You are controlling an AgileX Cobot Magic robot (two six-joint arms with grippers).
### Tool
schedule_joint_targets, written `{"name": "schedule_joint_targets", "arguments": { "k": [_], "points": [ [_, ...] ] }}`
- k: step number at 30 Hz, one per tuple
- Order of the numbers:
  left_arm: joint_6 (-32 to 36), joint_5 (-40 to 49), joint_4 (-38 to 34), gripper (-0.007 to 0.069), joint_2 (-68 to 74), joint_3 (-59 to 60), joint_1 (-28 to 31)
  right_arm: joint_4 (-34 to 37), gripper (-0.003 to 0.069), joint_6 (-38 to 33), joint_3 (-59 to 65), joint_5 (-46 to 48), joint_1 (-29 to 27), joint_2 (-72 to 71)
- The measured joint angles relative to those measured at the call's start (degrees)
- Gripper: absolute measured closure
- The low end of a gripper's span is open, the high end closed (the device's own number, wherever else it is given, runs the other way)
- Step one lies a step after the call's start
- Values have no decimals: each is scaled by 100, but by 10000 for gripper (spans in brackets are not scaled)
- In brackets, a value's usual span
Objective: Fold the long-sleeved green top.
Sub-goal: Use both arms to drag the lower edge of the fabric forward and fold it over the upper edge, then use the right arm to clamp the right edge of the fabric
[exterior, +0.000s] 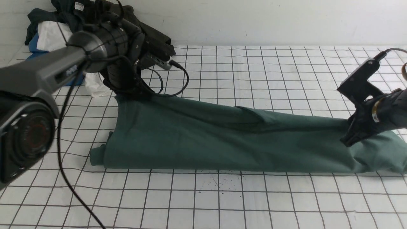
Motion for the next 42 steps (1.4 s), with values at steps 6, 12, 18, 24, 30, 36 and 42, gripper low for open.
{"name": "schedule_joint_targets", "arguments": {
  "k": [6, 12, 18, 24, 30, 36, 42],
  "points": [
    [146, 888, -126, 267, 134, -821, 12, 980, 443, 287, -137, 327, 245, -767],
    [709, 1004, -1585, 286, -564, -645, 12, 3679, 650, -1614, -189, 933, 1132, -921],
    [1320, 1004, -2781, 383, -1136, 527, -148, 6116, 672, -4105, -384, 1318, 1291, 191],
    [1503, 952, -3076, 494, -1459, 2038, -402, 7135, 673, -4721, -1486, 1264, 1291, 1316],
    [1507, 400, -3095, 558, -1833, 3014, -439, 6627, 673, -4185, -2853, 1034, 1291, 2270],
    [1502, 43, -3095, 560, -2140, 3468, -439, 5454, 673, -1709, -4266, 1110, 1040, 2690],
    [1502, -382, -3095, 560, -2433, 3539, -439, 5078, 673, -734, -5552, 2760, 776, 2570]
  ]
}}
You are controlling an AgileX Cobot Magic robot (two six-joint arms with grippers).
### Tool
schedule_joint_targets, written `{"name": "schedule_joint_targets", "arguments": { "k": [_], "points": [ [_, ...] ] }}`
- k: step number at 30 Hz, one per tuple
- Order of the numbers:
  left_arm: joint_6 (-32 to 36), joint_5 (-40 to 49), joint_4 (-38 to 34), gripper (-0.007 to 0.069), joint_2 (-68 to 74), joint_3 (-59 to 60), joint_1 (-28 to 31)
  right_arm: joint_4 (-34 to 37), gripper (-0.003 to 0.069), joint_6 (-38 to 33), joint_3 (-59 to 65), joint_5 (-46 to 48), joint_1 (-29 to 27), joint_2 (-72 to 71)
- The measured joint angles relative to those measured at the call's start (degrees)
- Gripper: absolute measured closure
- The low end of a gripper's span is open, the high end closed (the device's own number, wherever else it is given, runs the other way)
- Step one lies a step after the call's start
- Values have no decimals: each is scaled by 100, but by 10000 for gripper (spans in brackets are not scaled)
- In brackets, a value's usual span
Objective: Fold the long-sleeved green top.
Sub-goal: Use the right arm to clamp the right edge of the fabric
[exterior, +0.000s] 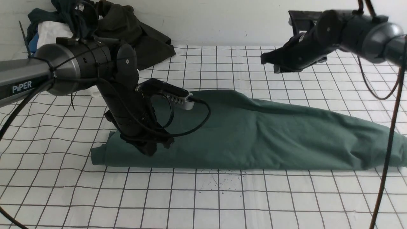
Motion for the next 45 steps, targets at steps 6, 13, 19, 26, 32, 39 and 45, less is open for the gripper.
{"name": "schedule_joint_targets", "arguments": {
  "k": [6, 13, 19, 26, 32, 39, 45],
  "points": [
    [-65, -391, 199, 560, -286, 162, 0, -301, 673, -476, 18, 1677, -158, -444],
    [-1177, -1611, 1129, 560, -437, 1325, 300, -401, 673, -463, 2306, 1368, -1309, -1026],
    [-1729, -2046, 1332, 560, -376, 1818, 666, -212, 673, -35, 3521, -66, -2244, -1073],
    [-1763, -2068, 1442, 560, -1060, 1847, 683, -81, 673, -185, 3423, -218, -2649, -1854],
    [-1768, -2001, 1348, 560, -2952, 1847, 683, 131, 624, -726, 3334, 420, -2684, -2903],
    [-1230, -1166, 1165, 560, -4556, 1847, 683, -609, 350, -148, 3879, 570, -2740, -2573],
    [-964, -624, 1147, 560, -4949, 1864, 683, -982, 132, 844, 4124, 320, -2757, -1960]
  ]
}}
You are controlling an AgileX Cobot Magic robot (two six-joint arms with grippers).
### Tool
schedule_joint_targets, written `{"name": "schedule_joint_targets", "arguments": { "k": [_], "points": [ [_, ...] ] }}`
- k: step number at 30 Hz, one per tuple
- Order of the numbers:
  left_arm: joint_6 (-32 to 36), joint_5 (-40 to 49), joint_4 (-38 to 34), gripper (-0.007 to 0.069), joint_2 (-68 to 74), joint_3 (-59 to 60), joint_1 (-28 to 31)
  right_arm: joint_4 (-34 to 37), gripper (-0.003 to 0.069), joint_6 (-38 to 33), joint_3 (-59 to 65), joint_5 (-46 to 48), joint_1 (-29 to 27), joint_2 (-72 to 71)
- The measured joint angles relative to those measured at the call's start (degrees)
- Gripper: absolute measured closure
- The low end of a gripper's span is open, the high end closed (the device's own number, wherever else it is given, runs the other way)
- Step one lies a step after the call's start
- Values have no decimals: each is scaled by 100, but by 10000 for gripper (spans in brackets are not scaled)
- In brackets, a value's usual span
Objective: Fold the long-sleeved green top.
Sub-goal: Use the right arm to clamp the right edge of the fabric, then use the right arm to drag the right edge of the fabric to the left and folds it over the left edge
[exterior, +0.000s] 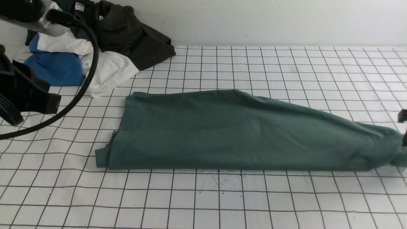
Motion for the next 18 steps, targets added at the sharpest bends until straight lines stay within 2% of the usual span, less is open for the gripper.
{"name": "schedule_joint_targets", "arguments": {
  "k": [3, 6, 8, 10, 11, 12, 13, 14, 15, 18],
  "points": [
    [26, -5, 0, 560, 26, 0, 0, 519, 119, -90, 7, -64, 10, 429],
    [63, -17, 19, 560, 50, 0, 0, 931, 161, -378, -19, -150, 20, 663],
    [161, -46, 42, 560, 107, 0, 0, 1036, 287, -727, -71, -148, 2, 709],
    [182, -46, 57, 560, 126, 0, 0, 1105, 364, -862, -94, -153, 2, 709],
    [206, -13, 86, 560, 139, 7, 0, 1155, 477, -1044, -128, -146, 2, 709],
    [219, 26, 89, 560, 140, 6, 0, 1129, 544, -1125, -157, -110, 2, 697],
    [219, 50, 92, 560, 140, 6, 0, 1129, 544, -1125, -167, -98, 2, 688],
    [219, 97, 103, 560, 140, 12, 0, 951, 611, -1169, -266, 44, 2, 624],
    [219, 117, 103, 560, 140, 12, 0, 683, 630, -1175, -407, 178, 2, 536],
    [219, 216, 96, 560, 140, 12, 0, -149, 636, -1086, -887, 623, -12, 238]
  ]
}}
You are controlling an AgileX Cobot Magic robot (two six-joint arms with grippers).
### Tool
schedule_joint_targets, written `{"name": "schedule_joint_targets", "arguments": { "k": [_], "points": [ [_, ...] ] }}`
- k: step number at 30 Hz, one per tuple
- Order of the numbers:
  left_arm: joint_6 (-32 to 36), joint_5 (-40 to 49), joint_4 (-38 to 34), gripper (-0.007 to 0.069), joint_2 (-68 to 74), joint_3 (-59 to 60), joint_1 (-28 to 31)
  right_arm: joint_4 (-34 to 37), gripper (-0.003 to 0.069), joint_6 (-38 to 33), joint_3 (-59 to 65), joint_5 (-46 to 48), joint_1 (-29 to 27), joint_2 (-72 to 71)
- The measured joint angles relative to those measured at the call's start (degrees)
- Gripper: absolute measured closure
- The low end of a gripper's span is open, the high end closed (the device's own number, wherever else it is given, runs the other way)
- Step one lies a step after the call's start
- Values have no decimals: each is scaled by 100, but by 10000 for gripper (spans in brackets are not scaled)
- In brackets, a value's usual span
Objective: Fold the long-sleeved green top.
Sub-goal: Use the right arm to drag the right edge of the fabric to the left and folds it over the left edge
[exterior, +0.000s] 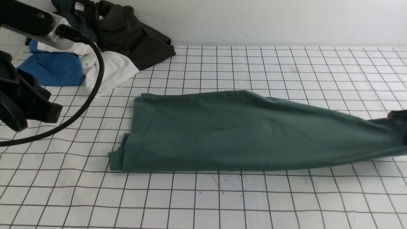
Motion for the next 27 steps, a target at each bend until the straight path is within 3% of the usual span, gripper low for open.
{"name": "schedule_joint_targets", "arguments": {
  "k": [4, 9, 11, 13, 16, 17, 21, 24, 27],
  "points": [
    [0, 6, -95, 560, 0, 0, 0, -394, 635, 101, -724, 523, 0, -435],
    [0, 6, -310, 560, 0, 4, 0, 554, 636, -113, -1426, 845, 626, -993],
    [0, 6, -378, 560, 0, 4, 0, 1015, 636, -207, -1509, 834, 1071, -1104],
    [0, 6, -586, 560, 0, 4, 0, 1810, 636, -307, -1557, 659, 1936, -1119],
    [4, 6, -701, 560, 0, 4, 0, 2466, 636, -392, -1557, 227, 2906, -822],
    [4, 6, -706, 560, 0, 4, 0, 2466, 636, -404, -1557, 183, 2973, -788],
    [11, 6, -782, 560, 0, 4, 0, 3208, 636, -760, -1557, -952, 4229, 221],
    [17, 0, -790, 560, 0, 4, 0, 3767, 631, -1056, -1571, -1652, 4704, 917],
    [17, 0, -792, 560, 0, 4, 0, 4199, 606, -1342, -1667, -2015, 4839, 1399]
  ]
}}
